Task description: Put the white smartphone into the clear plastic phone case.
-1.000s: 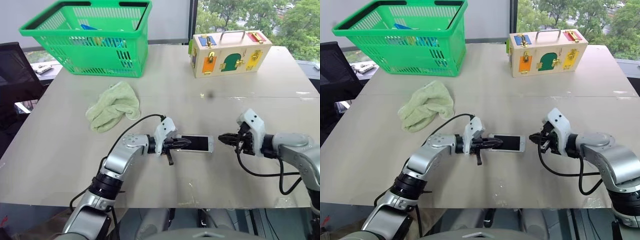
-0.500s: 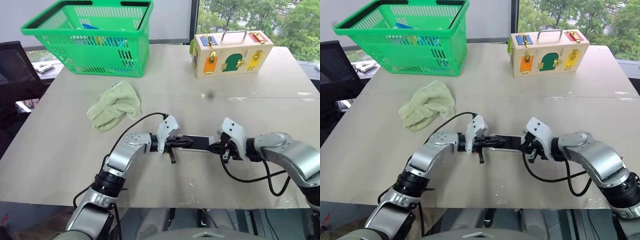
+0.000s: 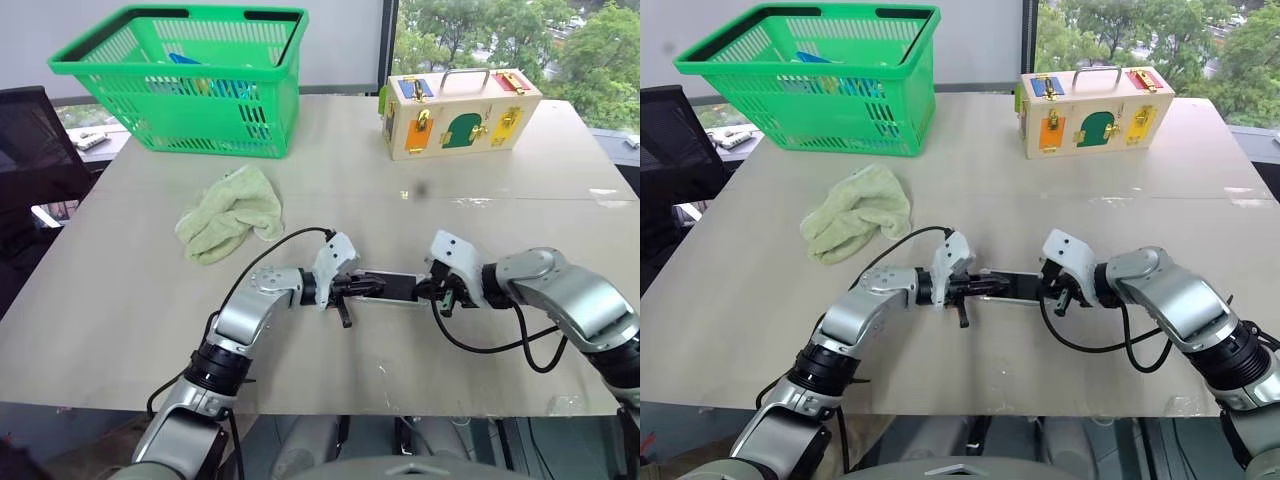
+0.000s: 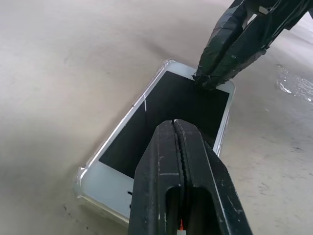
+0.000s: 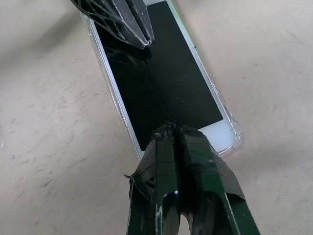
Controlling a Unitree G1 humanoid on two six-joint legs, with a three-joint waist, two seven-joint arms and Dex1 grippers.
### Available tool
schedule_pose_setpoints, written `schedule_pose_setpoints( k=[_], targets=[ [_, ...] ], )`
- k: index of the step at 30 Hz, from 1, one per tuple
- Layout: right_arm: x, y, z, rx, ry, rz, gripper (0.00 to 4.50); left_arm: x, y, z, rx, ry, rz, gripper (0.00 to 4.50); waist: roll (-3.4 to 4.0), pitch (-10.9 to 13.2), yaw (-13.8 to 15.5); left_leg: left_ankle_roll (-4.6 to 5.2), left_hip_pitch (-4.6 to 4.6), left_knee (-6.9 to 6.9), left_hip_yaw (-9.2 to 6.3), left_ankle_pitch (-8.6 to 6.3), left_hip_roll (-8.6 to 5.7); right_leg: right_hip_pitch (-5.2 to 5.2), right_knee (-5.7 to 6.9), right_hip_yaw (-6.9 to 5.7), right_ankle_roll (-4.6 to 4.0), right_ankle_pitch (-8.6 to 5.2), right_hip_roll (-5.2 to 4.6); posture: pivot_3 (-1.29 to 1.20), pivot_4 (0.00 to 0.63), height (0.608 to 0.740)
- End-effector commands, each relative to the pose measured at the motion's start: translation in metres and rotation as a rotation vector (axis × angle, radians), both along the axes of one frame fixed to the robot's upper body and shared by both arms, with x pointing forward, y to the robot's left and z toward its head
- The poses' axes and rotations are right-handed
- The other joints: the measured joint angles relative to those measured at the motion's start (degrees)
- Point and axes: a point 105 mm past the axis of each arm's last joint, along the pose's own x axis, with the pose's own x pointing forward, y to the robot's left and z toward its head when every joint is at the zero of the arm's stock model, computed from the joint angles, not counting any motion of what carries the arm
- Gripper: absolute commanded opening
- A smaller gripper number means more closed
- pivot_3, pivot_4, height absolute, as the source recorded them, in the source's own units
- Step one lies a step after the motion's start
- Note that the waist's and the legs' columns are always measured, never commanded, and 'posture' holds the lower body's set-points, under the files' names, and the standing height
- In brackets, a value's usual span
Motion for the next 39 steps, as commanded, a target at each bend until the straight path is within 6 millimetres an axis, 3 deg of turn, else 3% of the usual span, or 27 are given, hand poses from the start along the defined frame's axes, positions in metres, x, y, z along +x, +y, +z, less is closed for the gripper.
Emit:
schedule_pose_setpoints(
  k=[1, 11, 14, 29, 36, 39],
  targets=[
    [-0.031, -0.013, -0.072, -0.139, 0.28, -0.029, 0.02, -0.001, -0.002, 0.005, -0.009, -0.028, -0.013, 0.0, -0.13, -0.24, -0.03, 0.0, 0.0, 0.0, 0.0, 0.0, 0.01, 0.01, 0.0, 0.0, 0.0, 0.0, 0.02, 0.0, 0.15, 0.74],
    [-0.036, -0.012, -0.099, -0.188, 0.355, -0.01, 0.02, -0.002, 0.003, 0.003, 0.001, -0.022, -0.009, 0.0, -0.22, -1.31, 0.01, -0.01, 0.41, -0.21, -0.01, -0.02, 0.04, 0.4, -0.09, 0.02, -0.13, -0.08, 0.01, 0.0, 0.15, 0.74],
    [-0.039, -0.011, -0.102, -0.197, 0.365, 0.002, 0.02, -0.003, 0.003, 0.002, 0.004, -0.02, -0.008, 0.0, -0.23, -1.47, 0.0, -0.02, 0.93, -0.46, -0.02, -0.05, 0.08, 0.91, -0.28, 0.07, -0.12, -0.14, 0.0, 0.0, 0.15, 0.74],
    [-0.046, -0.008, -0.12, -0.256, 0.423, 0.039, 0.02, -0.004, 0.004, 0.001, 0.008, -0.016, -0.004, 0.0, -0.18, -2.15, -0.17, -0.05, 1.1, -0.8, -0.02, -0.09, 0.11, 0.95, -0.36, 0.1, -0.24, -0.24, -0.01, 0.0, 0.15, 0.74],
    [-0.038, -0.007, -0.094, -0.178, 0.307, 0.054, 0.02, -0.004, 0.006, -0.001, 0.011, -0.013, 0.002, 0.0, -0.15, -2.2, 0.24, -0.1, 1.07, -0.9, -0.04, -0.12, 0.11, 0.93, -0.41, 0.1, -0.27, -0.42, -0.03, 0.0, 0.15, 0.74],
    [-0.022, 0.009, -0.059, 0.026, 0.162, 0.034, 0.02, -0.004, 0.005, -0.003, 0.009, -0.011, 0.001, 0.0, -0.14, -2.06, 0.31, -0.05, 0.94, -0.92, -0.1, -0.23, 0.09, 0.91, -0.58, 0.1, -0.22, -0.47, -0.02, 0.0, 0.15, 0.74]
  ],
)
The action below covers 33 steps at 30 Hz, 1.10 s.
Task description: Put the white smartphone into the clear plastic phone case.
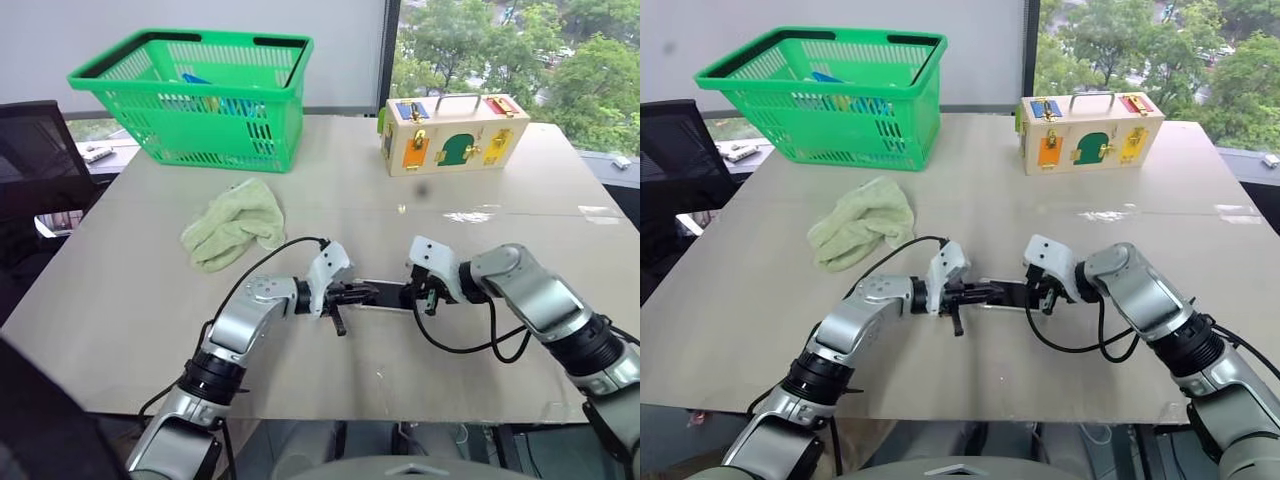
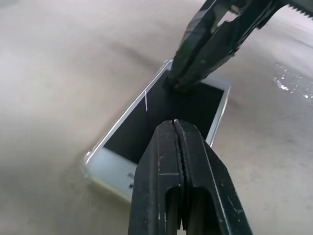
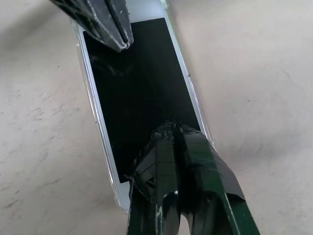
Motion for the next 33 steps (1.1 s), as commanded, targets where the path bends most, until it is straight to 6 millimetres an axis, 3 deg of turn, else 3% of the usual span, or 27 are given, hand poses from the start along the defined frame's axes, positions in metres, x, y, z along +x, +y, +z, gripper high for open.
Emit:
schedule_pose_setpoints(
  k=[1, 4, 9, 21, 26, 33],
  targets=[
    [-0.026, 0.0, -0.03, 0.095, 0.152, -0.041, 0.02, 0.0, -0.004, 0.007, -0.011, -0.035, -0.019, 0.0, 0.11, 0.31, -0.13, 0.02, -0.05, 0.0, 0.0, -0.06, 0.0, -0.03, -0.06, 0.0, 0.01, -0.01, 0.01, 0.0, 0.15, 0.74],
    [-0.022, -0.003, -0.013, 0.162, 0.102, -0.067, 0.02, 0.0, -0.005, 0.007, -0.011, -0.036, -0.024, 0.0, 0.95, 1.07, -0.26, 0.1, -0.35, 0.0, 0.04, -0.12, -0.09, -0.29, -0.3, 0.02, 0.07, 0.03, -0.02, 0.0, 0.15, 0.74],
    [-0.023, -0.012, 0.01, 0.206, 0.06, -0.075, 0.02, 0.001, -0.005, 0.007, -0.009, -0.041, -0.038, 0.0, 1.04, 1.25, -0.19, 0.18, -1.09, 0.02, -0.04, -0.09, -0.09, -1.09, -0.14, -0.07, 0.03, 0.32, 0.04, 0.0, 0.15, 0.74],
    [-0.038, -0.039, 0.005, 0.033, 0.111, -0.032, 0.02, -0.004, -0.006, 0.008, -0.024, -0.052, -0.078, 0.0, 0.85, 2.13, -0.1, 0.12, -1.19, 0.24, -0.03, -0.25, -0.17, -1.07, -0.21, -0.16, 0.27, 0.19, -0.04, 0.0, 0.15, 0.74],
    [-0.038, -0.039, 0.006, 0.014, 0.114, -0.014, 0.02, -0.015, -0.007, 0.014, -0.066, -0.044, -0.152, 0.0, 0.78, 2.19, -0.12, 0.14, -1.19, 0.3, -0.03, -0.23, -0.16, -1.04, -0.2, -0.18, 0.12, 0.29, -0.04, 0.0, 0.15, 0.74],
    [-0.037, -0.032, 0.005, 0.002, 0.114, 0.02, 0.02, -0.016, -0.004, 0.015, -0.043, -0.054, -0.176, 0.0, 0.78, 2.46, -0.29, 0.16, -1.2, 0.33, -0.03, -0.21, -0.13, -1.02, -0.15, -0.18, 0.09, 0.3, -0.01, 0.0, 0.15, 0.74]
  ],
)
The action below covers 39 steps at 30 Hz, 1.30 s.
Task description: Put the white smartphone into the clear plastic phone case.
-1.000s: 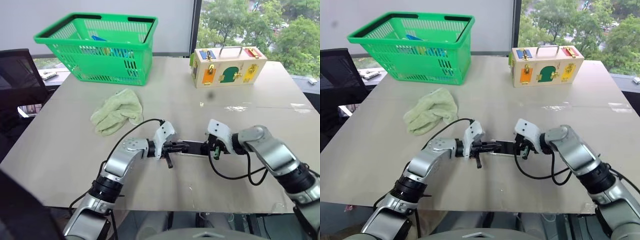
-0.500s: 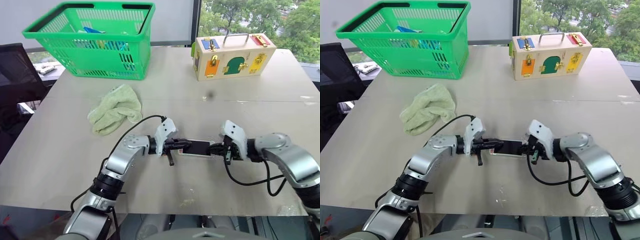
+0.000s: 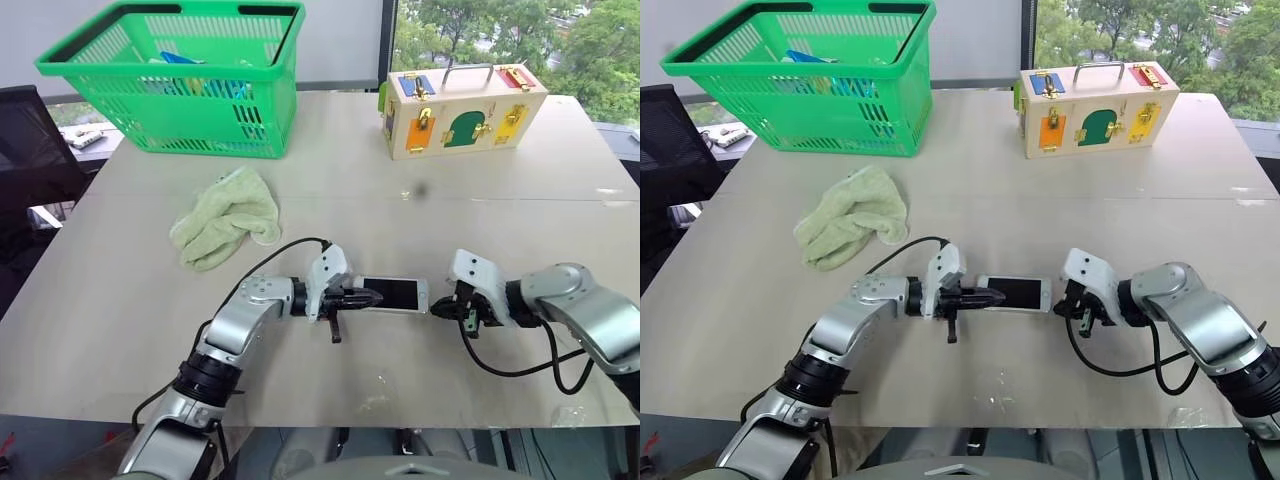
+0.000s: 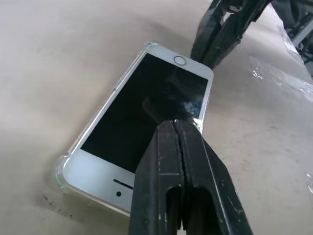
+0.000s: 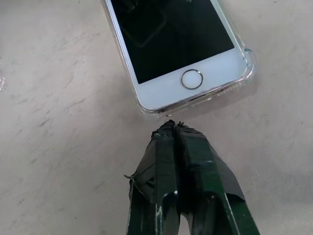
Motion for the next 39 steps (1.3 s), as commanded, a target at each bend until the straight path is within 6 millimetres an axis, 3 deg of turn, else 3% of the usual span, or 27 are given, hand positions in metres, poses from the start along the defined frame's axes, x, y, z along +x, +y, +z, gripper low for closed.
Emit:
schedule_pose_setpoints(
  k=[1, 4, 12, 15, 27, 39],
  targets=[
    [-0.007, 0.007, -0.01, 0.0, 0.062, 0.025, 0.02, -0.002, -0.004, 0.007, 0.001, -0.034, -0.033, 0.0, -0.02, 0.02, -0.04, 0.0, 0.0, 0.01, 0.0, 0.0, 0.01, 0.0, 0.01, 0.0, 0.0, 0.0, 0.01, 0.0, 0.15, 0.74],
    [-0.008, 0.009, 0.001, 0.063, 0.071, 0.022, 0.02, -0.002, -0.004, 0.006, 0.008, -0.035, -0.032, 0.0, -0.04, 0.08, -0.07, -0.01, 0.01, 0.07, 0.0, 0.0, 0.04, 0.0, 0.08, 0.0, 0.0, 0.0, 0.04, 0.0, 0.15, 0.74],
    [-0.025, 0.012, 0.06, 0.353, 0.084, 0.055, 0.02, 0.0, -0.003, 0.0, 0.016, -0.026, -0.017, 0.0, 0.11, 0.72, 0.11, 0.05, -0.08, 0.28, 0.01, 0.02, 0.03, -0.02, 0.17, 0.0, -0.01, 0.01, 0.03, 0.0, 0.15, 0.74],
    [-0.023, 0.014, 0.067, 0.388, 0.061, 0.046, 0.02, -0.002, -0.002, 0.0, 0.016, -0.027, -0.018, 0.0, 0.1, 0.72, 0.14, 0.03, -0.08, 0.31, 0.01, 0.01, 0.03, -0.01, 0.2, 0.0, -0.01, 0.02, 0.03, 0.0, 0.15, 0.74],
    [-0.009, 0.017, 0.009, 0.144, 0.074, 0.019, 0.02, -0.001, -0.002, 0.002, 0.017, -0.033, -0.029, 0.0, 0.12, 0.73, 0.03, 0.03, -0.09, 0.45, 0.03, 0.02, 0.02, -0.05, 0.38, 0.01, -0.01, 0.01, 0.02, 0.0, 0.15, 0.74],
    [-0.001, 0.011, 0.001, 0.105, 0.118, -0.002, 0.02, -0.004, -0.002, -0.004, 0.008, -0.026, -0.016, 0.0, 0.13, 0.73, 0.07, 0.01, -0.06, 0.57, 0.03, 0.01, 0.02, -0.05, 0.44, 0.01, -0.01, 0.02, 0.05, 0.0, 0.15, 0.74]
  ],
)
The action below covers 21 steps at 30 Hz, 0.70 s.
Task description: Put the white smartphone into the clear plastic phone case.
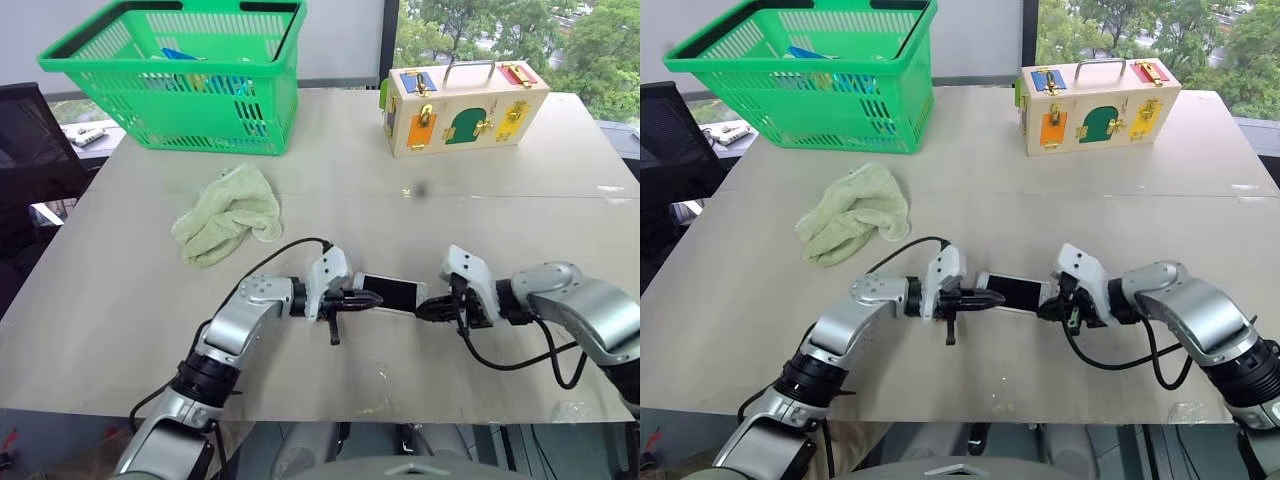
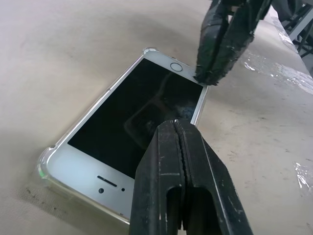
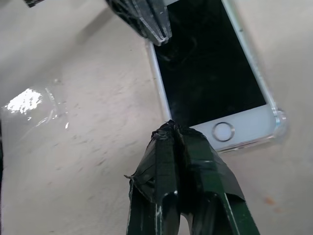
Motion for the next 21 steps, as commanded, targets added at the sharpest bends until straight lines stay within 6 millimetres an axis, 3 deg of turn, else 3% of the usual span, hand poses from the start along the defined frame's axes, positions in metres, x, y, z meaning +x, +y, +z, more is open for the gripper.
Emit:
schedule_pose_setpoints(
  k=[1, 9, 13, 16, 21],
  targets=[
    [0.0, -0.007, -0.008, -0.057, 0.03, -0.016, 0.02, -0.002, 0.0, -0.004, 0.005, 0.004, 0.003, 0.0, 0.0, 0.0, 0.0, 0.0, 0.0, 0.0, 0.0, 0.0, 0.0, 0.0, 0.0, 0.0, 0.0, 0.0, 0.0, 0.0, 0.15, 0.74],
    [-0.007, -0.01, -0.035, -0.205, 0.108, 0.033, 0.02, -0.001, 0.001, -0.008, 0.006, 0.003, 0.015, 0.0, -0.07, -0.11, -0.01, -0.01, 0.09, 0.02, 0.0, -0.01, 0.0, 0.08, 0.0, 0.0, 0.0, 0.0, 0.0, 0.0, 0.15, 0.74],
    [-0.005, 0.003, -0.041, -0.187, 0.163, -0.001, 0.02, 0.001, 0.001, -0.007, 0.008, -0.012, 0.018, 0.0, -0.23, -0.32, -0.07, -0.07, 0.19, 0.03, -0.01, -0.05, 0.01, 0.16, 0.01, -0.01, 0.01, 0.0, 0.02, 0.0, 0.15, 0.74],
    [0.009, 0.015, -0.029, -0.047, 0.183, -0.107, 0.02, 0.002, 0.001, -0.002, -0.011, -0.03, 0.032, 0.0, -0.41, -0.46, -0.14, -0.11, 0.26, 0.04, -0.01, -0.06, 0.09, 0.2, 0.03, 0.0, 0.04, -0.02, 0.1, 0.0, 0.15, 0.74],
    [0.02, 0.02, 0.02, 0.262, 0.08, -0.211, 0.02, 0.01, 0.003, 0.025, -0.157, -0.076, 0.102, 0.0, -0.25, -0.3, 0.2, -0.05, 0.09, 0.12, -0.06, -0.02, 0.1, 0.07, 0.07, 0.0, -0.11, 0.08, 0.18, 0.0, 0.15, 0.74]
  ],
)
